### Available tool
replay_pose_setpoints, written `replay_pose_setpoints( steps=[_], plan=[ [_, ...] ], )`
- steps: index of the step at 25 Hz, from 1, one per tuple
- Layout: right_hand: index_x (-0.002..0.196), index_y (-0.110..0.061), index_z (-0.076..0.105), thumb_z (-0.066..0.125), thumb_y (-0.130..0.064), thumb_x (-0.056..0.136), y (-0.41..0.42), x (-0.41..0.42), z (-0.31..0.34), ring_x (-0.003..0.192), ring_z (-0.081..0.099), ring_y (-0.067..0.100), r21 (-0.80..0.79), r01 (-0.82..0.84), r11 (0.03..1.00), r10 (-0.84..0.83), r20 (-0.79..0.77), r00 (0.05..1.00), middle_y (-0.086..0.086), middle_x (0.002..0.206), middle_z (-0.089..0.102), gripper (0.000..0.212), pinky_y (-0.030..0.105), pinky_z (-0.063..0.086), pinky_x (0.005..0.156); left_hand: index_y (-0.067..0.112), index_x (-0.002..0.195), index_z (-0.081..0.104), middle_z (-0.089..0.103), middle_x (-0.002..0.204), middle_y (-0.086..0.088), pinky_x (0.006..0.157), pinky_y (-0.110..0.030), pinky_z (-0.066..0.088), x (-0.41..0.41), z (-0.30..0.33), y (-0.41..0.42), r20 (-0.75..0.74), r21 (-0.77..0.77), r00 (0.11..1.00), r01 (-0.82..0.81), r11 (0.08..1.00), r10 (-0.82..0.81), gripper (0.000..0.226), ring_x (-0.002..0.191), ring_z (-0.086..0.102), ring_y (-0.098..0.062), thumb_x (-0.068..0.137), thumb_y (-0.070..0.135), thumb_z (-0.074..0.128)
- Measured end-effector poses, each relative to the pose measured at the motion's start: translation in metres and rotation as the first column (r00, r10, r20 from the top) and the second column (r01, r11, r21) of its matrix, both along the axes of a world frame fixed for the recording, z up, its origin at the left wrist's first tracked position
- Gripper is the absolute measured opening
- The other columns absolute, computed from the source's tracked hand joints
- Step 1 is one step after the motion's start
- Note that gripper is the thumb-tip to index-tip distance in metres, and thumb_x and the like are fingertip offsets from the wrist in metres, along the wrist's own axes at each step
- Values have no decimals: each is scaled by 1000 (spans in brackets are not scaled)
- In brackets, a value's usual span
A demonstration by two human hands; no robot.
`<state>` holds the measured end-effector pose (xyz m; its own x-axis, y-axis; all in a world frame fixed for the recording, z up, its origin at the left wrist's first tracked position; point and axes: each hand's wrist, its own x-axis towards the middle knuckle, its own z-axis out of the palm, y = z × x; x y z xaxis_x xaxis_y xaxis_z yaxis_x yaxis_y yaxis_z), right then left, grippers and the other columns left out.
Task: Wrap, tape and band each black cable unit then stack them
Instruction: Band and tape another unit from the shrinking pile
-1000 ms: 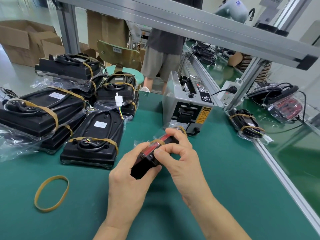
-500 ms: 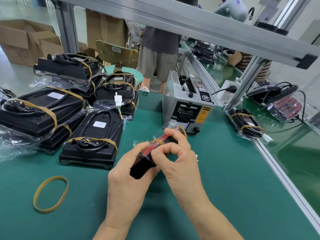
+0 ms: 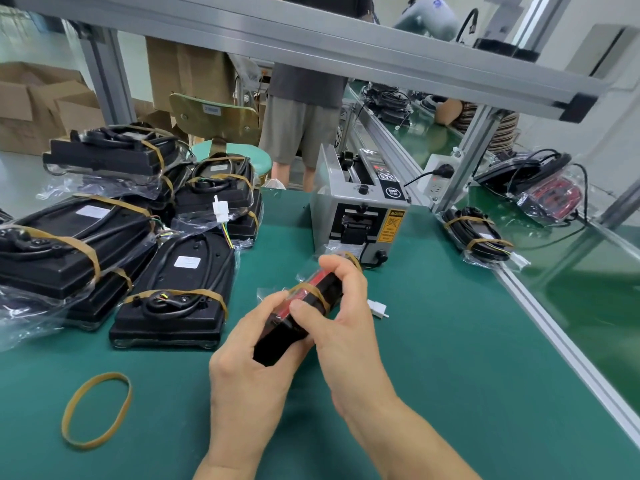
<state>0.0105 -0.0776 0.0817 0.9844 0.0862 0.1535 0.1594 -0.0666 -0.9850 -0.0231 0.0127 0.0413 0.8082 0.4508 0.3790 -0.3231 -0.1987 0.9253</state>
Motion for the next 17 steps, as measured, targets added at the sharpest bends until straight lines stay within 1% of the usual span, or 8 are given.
replay_pose_setpoints(
  steps=[1,4,6,8,10,13,14,17],
  plan=[
    [111,-41,51,62,-21,68,0,-1,0,125,43,11,-40,-11,999,12,18,1000,-19,130,42,49,42,39,107,54,101,64,68,100,25,79,-5,44,0,0,0,-2,-1,1000,-1,1000,1,65,91,64,4,60,6,83],
    [112,-44,50,64,-28,64,-9,2,5,130,35,1,-197,-72,978,86,60,995,-26,131,39,52,41,28,113,52,101,66,69,98,27,77,-1,42,0,0,-1,-5,8,1000,-5,1000,5,69,90,64,8,59,1,84],
    [113,-44,51,68,-30,61,-19,9,9,129,35,1,-257,-110,960,128,54,990,-28,129,39,57,42,27,113,45,102,67,69,97,26,77,0,40,0,0,-1,-5,7,1000,-14,1000,14,63,90,64,8,58,4,86],
    [111,-47,50,71,-35,59,-26,17,12,130,33,1,-330,-134,935,164,65,984,-28,130,38,58,42,26,113,45,101,67,69,96,27,77,1,39,0,1,0,-5,17,1000,-4,1000,4,61,91,64,8,59,6,86],
    [106,-50,50,74,-33,60,-28,24,14,131,31,0,-347,-144,927,178,69,982,-26,131,37,55,42,23,114,49,100,66,69,97,28,79,2,38,2,2,2,-6,41,1000,1,999,0,64,92,63,8,59,3,85],
    [104,-46,53,79,-17,71,-36,34,13,130,35,4,-310,-125,943,162,97,982,-20,131,42,51,44,23,114,53,97,66,70,96,24,80,0,40,3,4,6,-3,51,999,53,997,-53,69,90,64,6,58,-1,85],
    [106,-45,54,79,-17,73,-42,37,12,131,35,3,-325,-128,937,171,109,979,-20,133,42,50,44,22,114,52,97,66,71,96,23,81,-1,41,2,4,8,6,52,998,64,997,-65,69,89,65,6,57,0,87],
    [114,-43,56,71,-33,75,-70,48,13,134,33,-4,-390,-242,889,297,87,951,-22,138,44,43,36,20,117,42,99,70,73,98,14,88,-13,48,-8,4,24,37,-15,996,76,997,-75,63,91,67,-2,50,7,88]
  ],
)
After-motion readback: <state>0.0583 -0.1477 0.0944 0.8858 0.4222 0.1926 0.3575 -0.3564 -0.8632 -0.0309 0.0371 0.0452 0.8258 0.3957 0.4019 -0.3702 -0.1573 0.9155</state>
